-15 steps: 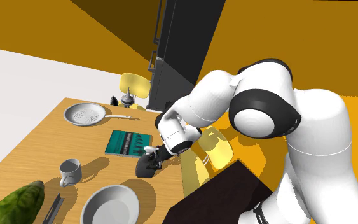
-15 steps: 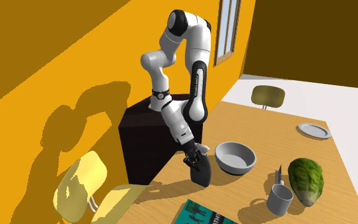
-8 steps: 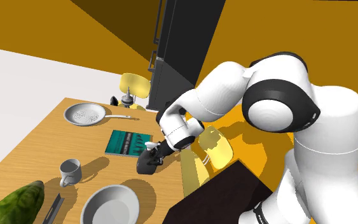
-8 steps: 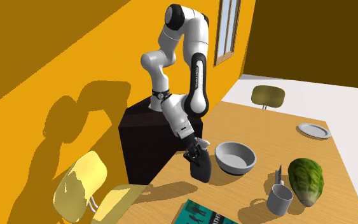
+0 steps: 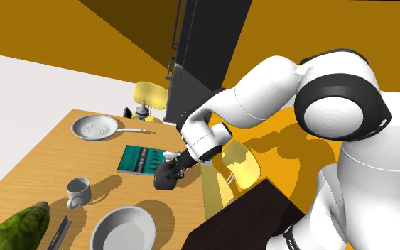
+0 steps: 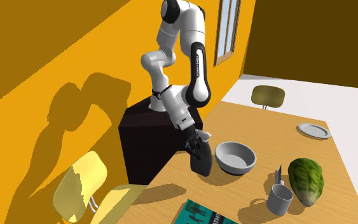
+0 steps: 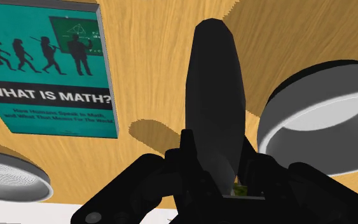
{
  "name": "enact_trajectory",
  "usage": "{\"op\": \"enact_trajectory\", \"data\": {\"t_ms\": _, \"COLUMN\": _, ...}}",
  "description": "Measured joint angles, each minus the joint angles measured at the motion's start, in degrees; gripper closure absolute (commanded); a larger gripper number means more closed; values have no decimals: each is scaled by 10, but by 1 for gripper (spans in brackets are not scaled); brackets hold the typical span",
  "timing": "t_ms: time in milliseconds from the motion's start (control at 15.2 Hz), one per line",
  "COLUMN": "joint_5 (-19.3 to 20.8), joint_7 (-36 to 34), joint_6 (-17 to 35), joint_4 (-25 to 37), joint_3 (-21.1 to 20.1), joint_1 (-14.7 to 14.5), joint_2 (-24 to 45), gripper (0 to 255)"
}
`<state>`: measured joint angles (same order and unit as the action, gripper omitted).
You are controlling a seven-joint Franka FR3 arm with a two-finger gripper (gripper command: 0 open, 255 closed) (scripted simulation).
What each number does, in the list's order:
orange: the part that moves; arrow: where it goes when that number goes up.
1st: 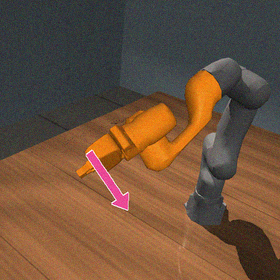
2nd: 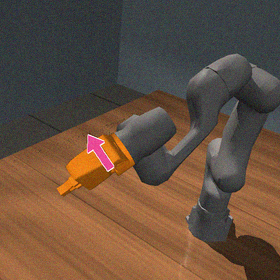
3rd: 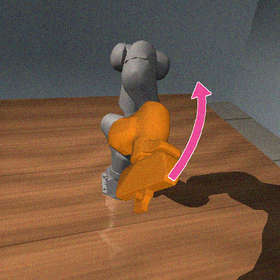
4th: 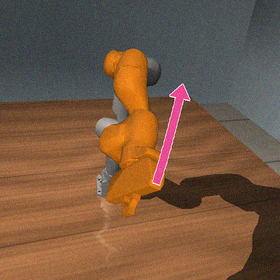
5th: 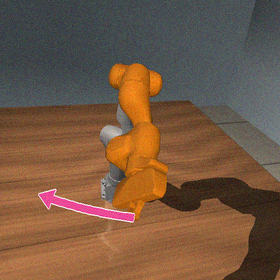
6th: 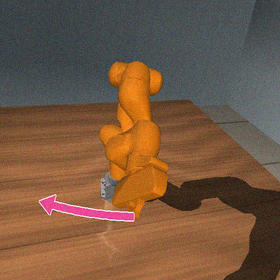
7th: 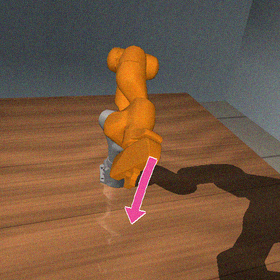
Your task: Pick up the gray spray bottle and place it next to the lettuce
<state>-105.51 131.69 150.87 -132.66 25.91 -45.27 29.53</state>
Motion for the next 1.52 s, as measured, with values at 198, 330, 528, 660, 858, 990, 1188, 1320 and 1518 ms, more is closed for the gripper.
{"op": "enact_trajectory", "data": {"t_ms": 198, "joint_5": 29, "joint_7": -24, "joint_6": 9, "joint_4": -11, "joint_3": 5, "joint_1": -5, "joint_2": -26, "gripper": 255}}
{"op": "enact_trajectory", "data": {"t_ms": 330, "joint_5": 49, "joint_7": -41, "joint_6": 16, "joint_4": -20, "joint_3": 8, "joint_1": -8, "joint_2": -46, "gripper": 255}}
{"op": "enact_trajectory", "data": {"t_ms": 528, "joint_5": 82, "joint_7": -70, "joint_6": 25, "joint_4": -31, "joint_3": 14, "joint_1": -14, "joint_2": -73, "gripper": 255}}
{"op": "enact_trajectory", "data": {"t_ms": 660, "joint_5": 106, "joint_7": -89, "joint_6": 30, "joint_4": -38, "joint_3": 18, "joint_1": -17, "joint_2": -91, "gripper": 255}}
{"op": "enact_trajectory", "data": {"t_ms": 858, "joint_5": 143, "joint_7": -120, "joint_6": 38, "joint_4": -49, "joint_3": 25, "joint_1": -22, "joint_2": -118, "gripper": 255}}
{"op": "enact_trajectory", "data": {"t_ms": 990, "joint_5": 168, "joint_7": -144, "joint_6": 44, "joint_4": -55, "joint_3": 29, "joint_1": -28, "joint_2": -135, "gripper": 255}}
{"op": "enact_trajectory", "data": {"t_ms": 1188, "joint_5": 208, "joint_7": -179, "joint_6": 53, "joint_4": -68, "joint_3": 36, "joint_1": -35, "joint_2": -165, "gripper": 255}}
{"op": "enact_trajectory", "data": {"t_ms": 1320, "joint_5": 238, "joint_7": -205, "joint_6": 56, "joint_4": -73, "joint_3": 41, "joint_1": -38, "joint_2": -182, "gripper": 255}}
{"op": "enact_trajectory", "data": {"t_ms": 1518, "joint_5": 287, "joint_7": -248, "joint_6": 63, "joint_4": -83, "joint_3": 48, "joint_1": -46, "joint_2": -211, "gripper": 255}}
